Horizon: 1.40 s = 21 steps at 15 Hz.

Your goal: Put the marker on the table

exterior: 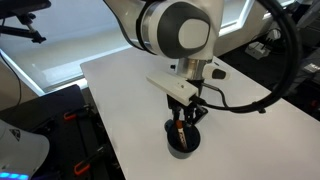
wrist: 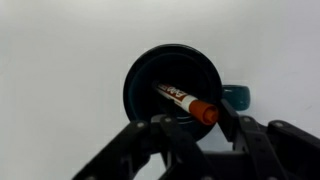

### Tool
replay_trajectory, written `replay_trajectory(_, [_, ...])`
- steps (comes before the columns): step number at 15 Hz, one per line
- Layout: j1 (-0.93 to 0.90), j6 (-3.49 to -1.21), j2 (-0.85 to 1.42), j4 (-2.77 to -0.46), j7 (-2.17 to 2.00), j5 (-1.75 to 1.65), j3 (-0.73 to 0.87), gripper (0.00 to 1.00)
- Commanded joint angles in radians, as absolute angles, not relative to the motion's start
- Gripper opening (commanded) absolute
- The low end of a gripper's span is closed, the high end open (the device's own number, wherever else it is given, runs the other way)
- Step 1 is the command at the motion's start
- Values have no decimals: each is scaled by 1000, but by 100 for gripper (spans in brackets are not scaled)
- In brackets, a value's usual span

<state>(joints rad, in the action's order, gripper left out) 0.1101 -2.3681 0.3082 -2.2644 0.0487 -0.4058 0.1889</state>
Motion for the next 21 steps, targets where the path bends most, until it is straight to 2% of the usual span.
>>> replay_trajectory(1, [107,-2344,317,-2245,25,-399,187,15])
replay_trajectory(3, [106,-2343,319,-2245,25,-400,187,1])
replay_trajectory(5, [106,-2341,321,-2237,22,-402,188,5])
replay_trajectory(21, [90,-2411,300,-2176,-185,-399,198,5])
